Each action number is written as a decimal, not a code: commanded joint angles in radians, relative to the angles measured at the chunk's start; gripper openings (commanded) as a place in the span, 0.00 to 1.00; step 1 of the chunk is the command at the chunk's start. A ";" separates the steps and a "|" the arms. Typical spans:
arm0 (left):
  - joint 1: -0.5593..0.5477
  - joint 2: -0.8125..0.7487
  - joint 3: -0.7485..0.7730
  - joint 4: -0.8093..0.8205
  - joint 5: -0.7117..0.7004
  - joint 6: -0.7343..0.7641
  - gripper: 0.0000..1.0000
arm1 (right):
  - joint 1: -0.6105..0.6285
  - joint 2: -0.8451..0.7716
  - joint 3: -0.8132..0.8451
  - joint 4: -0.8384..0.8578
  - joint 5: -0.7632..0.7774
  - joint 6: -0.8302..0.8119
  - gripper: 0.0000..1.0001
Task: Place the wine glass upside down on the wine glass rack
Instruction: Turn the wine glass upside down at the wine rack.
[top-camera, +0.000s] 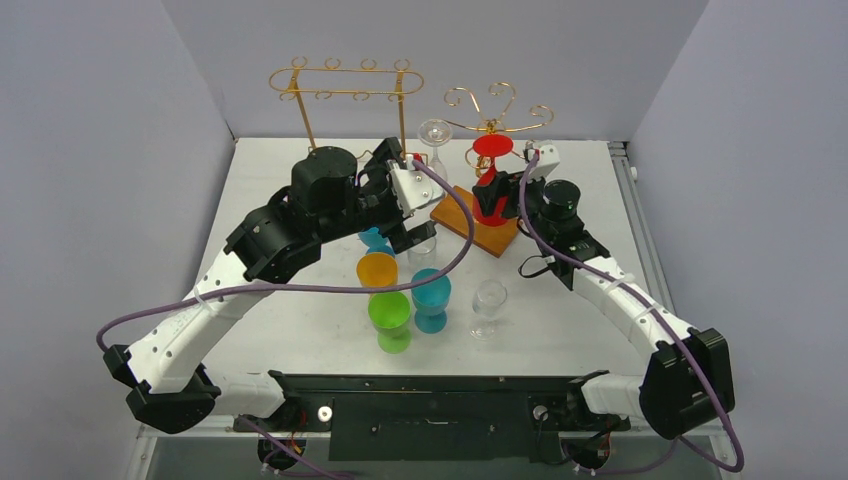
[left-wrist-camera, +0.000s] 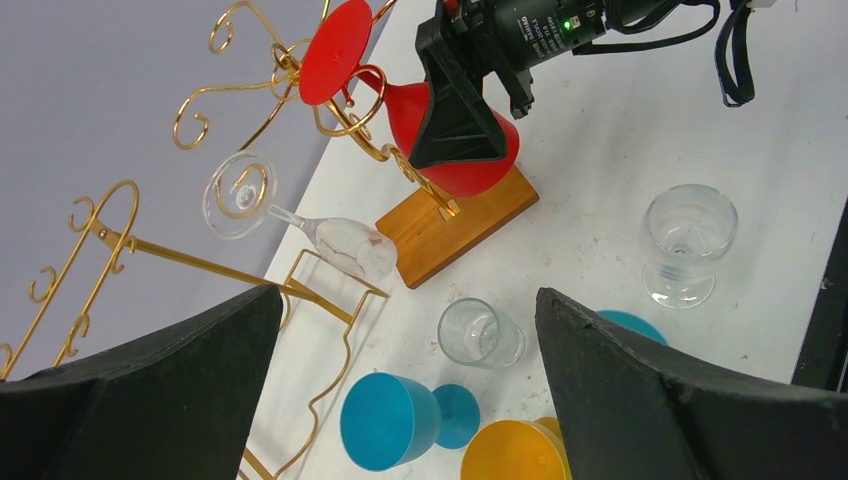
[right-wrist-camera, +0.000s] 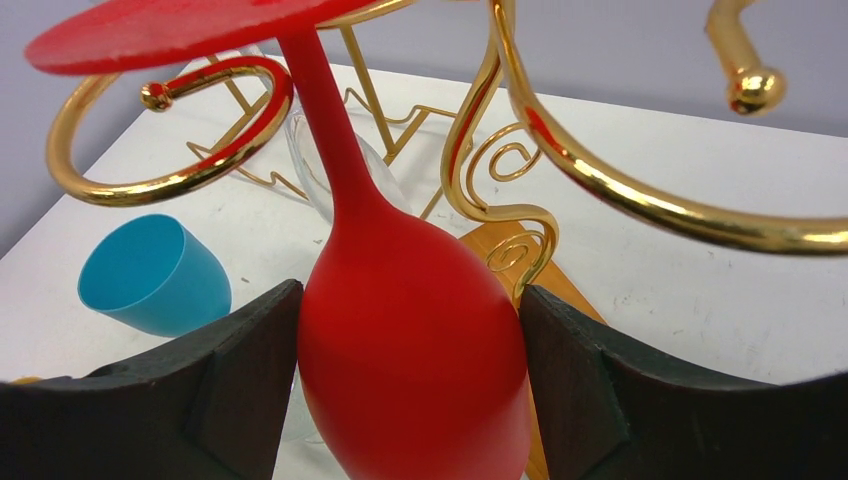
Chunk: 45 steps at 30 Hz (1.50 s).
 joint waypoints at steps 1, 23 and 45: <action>0.005 -0.003 0.042 0.022 0.017 -0.016 0.96 | -0.001 0.022 0.065 0.096 -0.037 -0.018 0.55; 0.005 -0.005 0.036 0.031 -0.003 -0.005 0.96 | 0.036 0.065 0.080 0.095 -0.074 -0.078 0.51; 0.005 -0.008 0.024 0.042 -0.017 -0.006 0.96 | 0.048 -0.067 -0.119 0.245 -0.029 -0.019 0.49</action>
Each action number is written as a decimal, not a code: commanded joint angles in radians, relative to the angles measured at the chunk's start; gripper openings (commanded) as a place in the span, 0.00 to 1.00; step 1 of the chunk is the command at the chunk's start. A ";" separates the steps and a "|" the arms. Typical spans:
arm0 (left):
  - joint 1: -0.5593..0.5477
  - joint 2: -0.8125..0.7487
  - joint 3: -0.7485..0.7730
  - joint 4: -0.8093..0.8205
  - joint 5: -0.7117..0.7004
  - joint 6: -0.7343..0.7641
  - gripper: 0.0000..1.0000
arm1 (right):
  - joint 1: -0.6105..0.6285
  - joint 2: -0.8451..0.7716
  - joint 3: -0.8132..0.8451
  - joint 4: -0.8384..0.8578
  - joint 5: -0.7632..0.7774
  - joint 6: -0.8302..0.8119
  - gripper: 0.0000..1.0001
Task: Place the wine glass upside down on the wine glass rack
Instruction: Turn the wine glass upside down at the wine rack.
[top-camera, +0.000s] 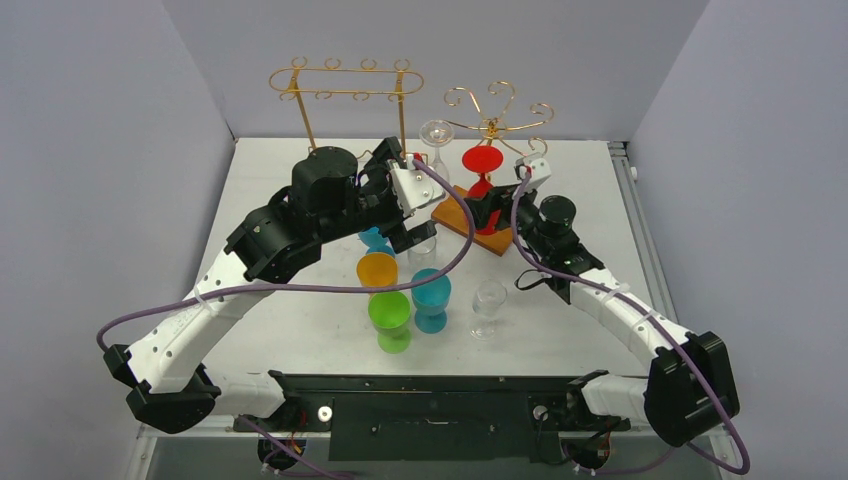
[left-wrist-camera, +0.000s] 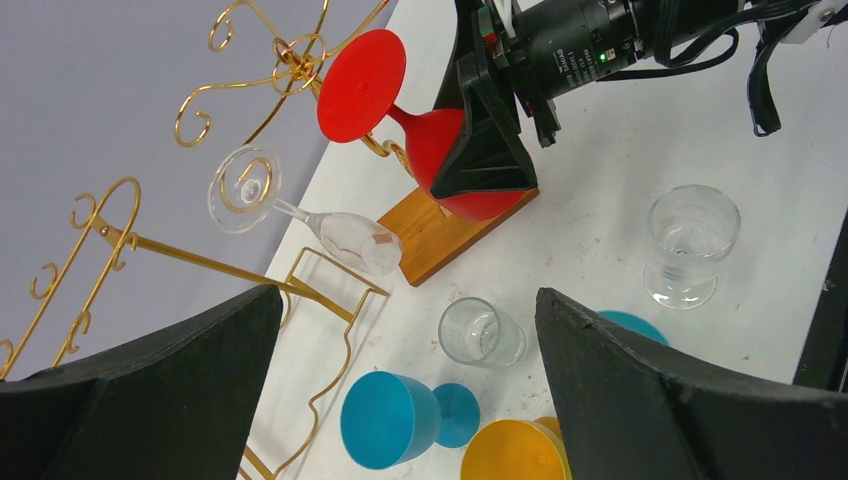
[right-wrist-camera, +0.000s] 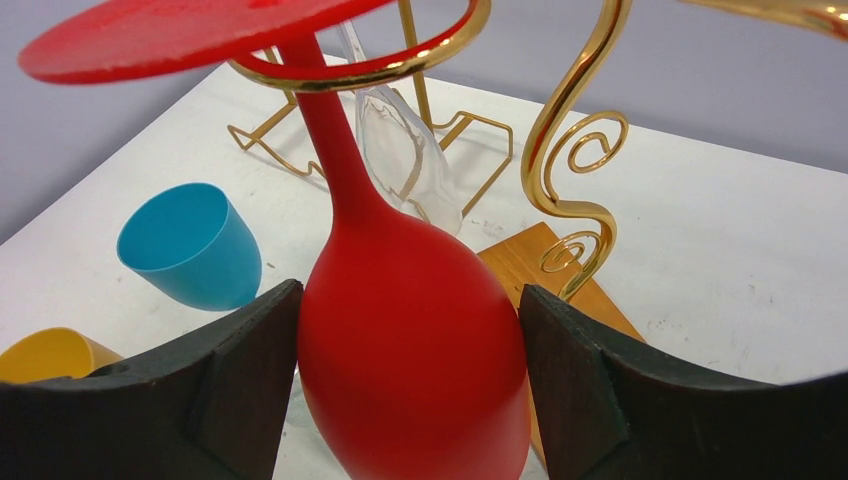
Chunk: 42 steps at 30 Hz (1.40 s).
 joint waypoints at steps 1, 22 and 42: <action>0.005 -0.010 0.022 0.040 -0.008 -0.006 0.96 | 0.003 -0.042 -0.034 0.126 0.017 0.030 0.49; 0.013 0.044 0.083 -0.031 -0.014 -0.043 0.96 | 0.016 -0.172 -0.155 0.042 0.058 0.065 0.78; 0.257 0.046 0.037 -0.099 0.079 -0.258 0.96 | 0.292 -0.296 0.108 -0.542 0.303 0.132 0.51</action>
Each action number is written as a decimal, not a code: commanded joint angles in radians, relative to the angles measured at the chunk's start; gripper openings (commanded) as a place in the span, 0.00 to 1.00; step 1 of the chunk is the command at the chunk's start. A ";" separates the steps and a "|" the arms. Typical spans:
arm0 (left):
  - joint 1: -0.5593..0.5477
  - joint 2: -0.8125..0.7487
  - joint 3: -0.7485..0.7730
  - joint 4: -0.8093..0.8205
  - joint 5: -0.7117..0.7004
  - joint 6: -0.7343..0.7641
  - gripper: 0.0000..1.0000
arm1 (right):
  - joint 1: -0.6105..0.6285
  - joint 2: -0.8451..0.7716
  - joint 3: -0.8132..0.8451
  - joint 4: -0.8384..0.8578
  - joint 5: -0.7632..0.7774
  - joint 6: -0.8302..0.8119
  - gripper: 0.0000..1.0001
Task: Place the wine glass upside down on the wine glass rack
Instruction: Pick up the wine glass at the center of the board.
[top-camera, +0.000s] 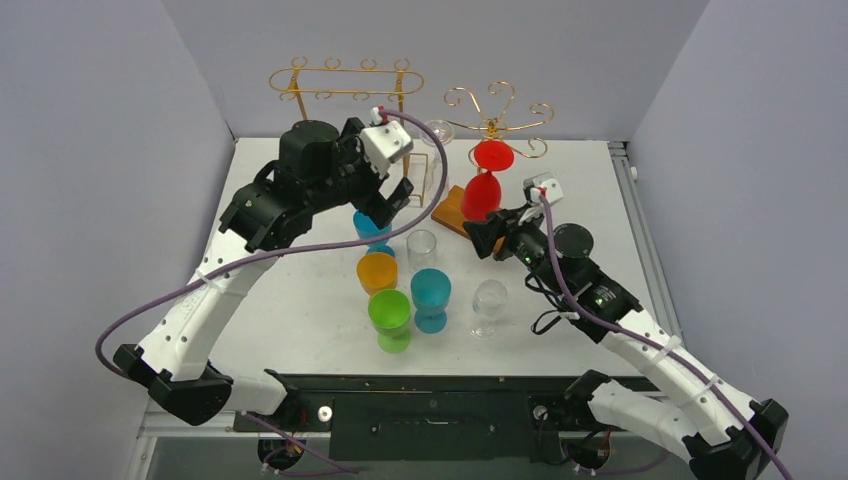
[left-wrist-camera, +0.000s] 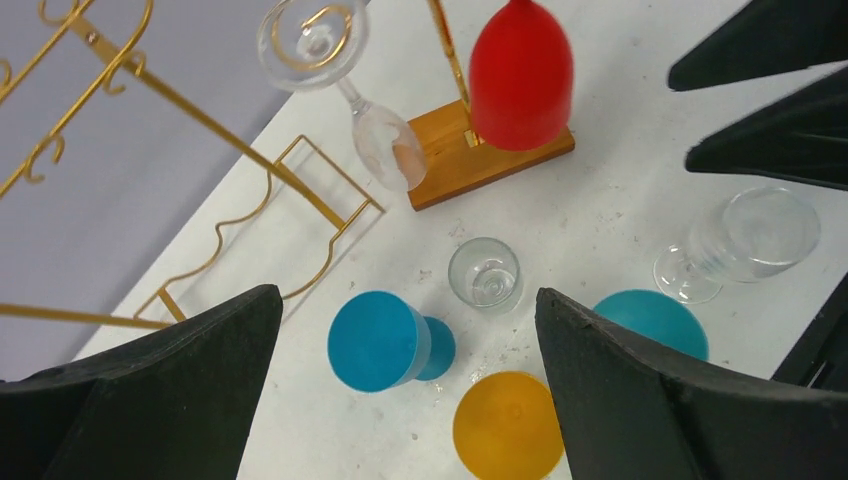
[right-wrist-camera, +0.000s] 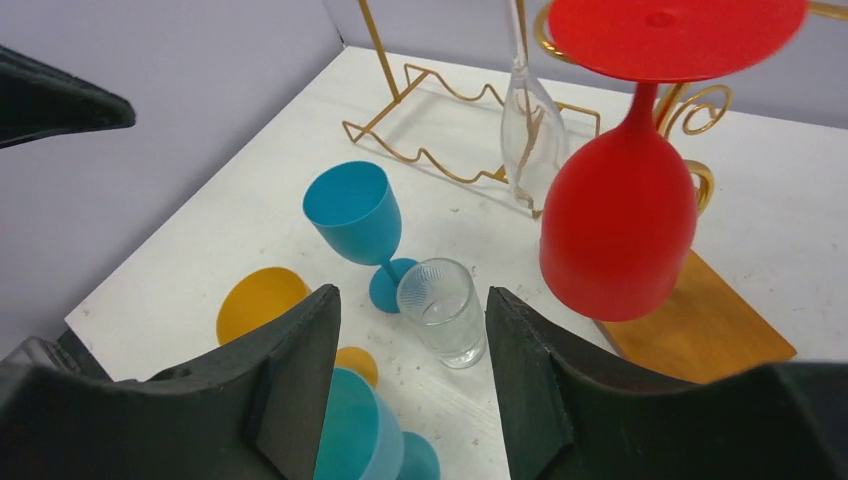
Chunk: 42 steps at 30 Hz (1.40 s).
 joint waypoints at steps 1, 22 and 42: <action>0.102 -0.032 -0.054 0.008 0.067 -0.105 0.96 | 0.116 0.097 0.135 -0.240 0.179 0.015 0.51; 0.378 -0.190 -0.341 0.085 0.151 -0.300 0.96 | 0.296 0.743 0.654 -0.569 0.196 -0.097 0.48; 0.392 -0.219 -0.333 0.102 0.163 -0.319 0.96 | 0.281 0.935 0.689 -0.482 0.303 -0.175 0.47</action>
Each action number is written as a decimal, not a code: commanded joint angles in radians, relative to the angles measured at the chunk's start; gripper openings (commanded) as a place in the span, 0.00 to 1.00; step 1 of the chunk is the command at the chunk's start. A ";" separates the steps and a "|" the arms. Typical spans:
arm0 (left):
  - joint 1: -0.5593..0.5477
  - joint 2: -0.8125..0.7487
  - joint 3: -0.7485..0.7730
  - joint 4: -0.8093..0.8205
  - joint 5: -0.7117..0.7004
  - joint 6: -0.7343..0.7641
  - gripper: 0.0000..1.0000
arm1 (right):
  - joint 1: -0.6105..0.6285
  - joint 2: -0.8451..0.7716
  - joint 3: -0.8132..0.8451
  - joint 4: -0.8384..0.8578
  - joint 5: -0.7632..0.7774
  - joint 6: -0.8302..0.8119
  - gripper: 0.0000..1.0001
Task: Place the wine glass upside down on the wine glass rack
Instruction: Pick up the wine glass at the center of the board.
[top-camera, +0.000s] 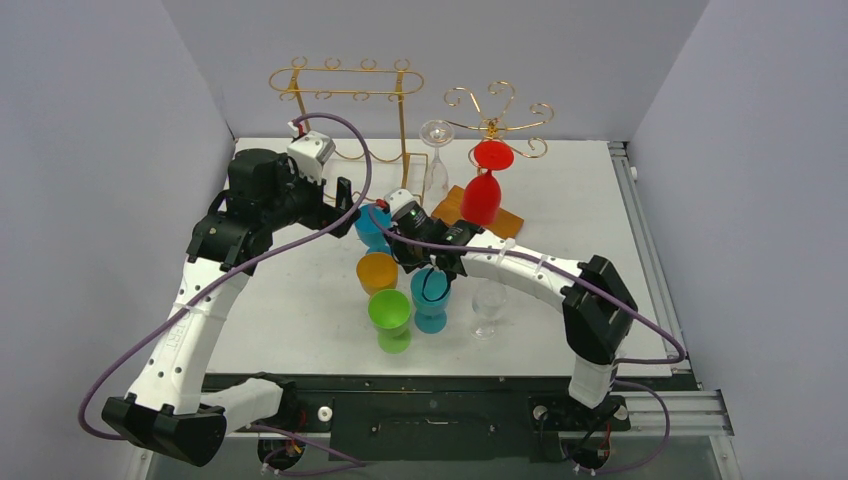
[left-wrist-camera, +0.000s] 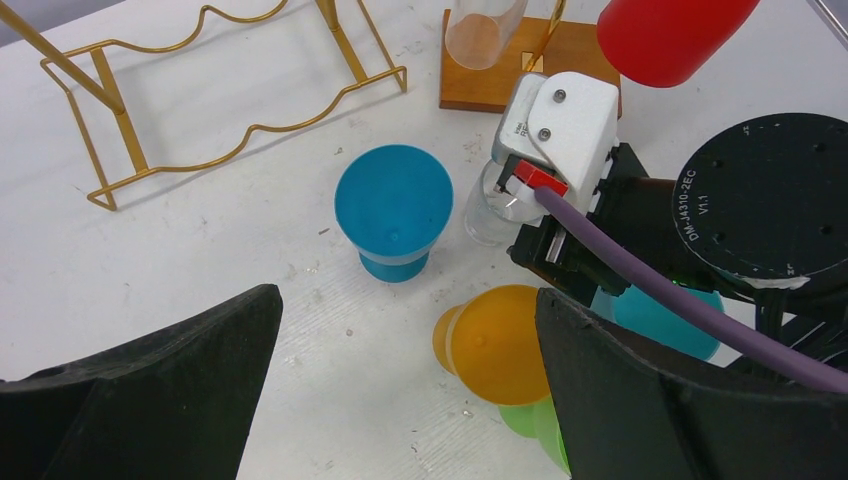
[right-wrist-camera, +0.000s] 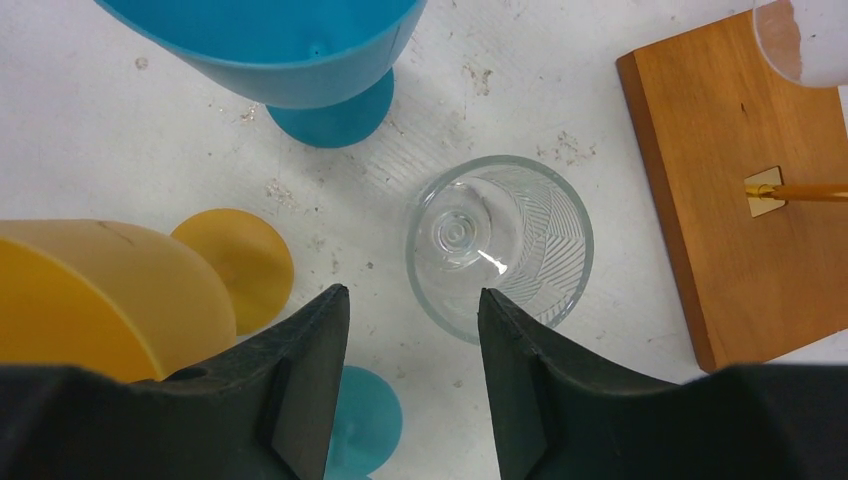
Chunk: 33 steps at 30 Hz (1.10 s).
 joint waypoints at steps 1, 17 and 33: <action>0.007 -0.014 0.024 0.052 0.028 -0.014 0.96 | -0.009 0.011 0.047 0.056 0.039 -0.033 0.46; 0.006 -0.010 0.026 0.052 0.059 -0.029 0.96 | -0.033 0.096 0.075 0.078 0.008 -0.057 0.41; 0.007 0.001 0.035 0.042 0.086 0.011 0.96 | -0.049 0.159 0.112 0.092 -0.037 -0.051 0.15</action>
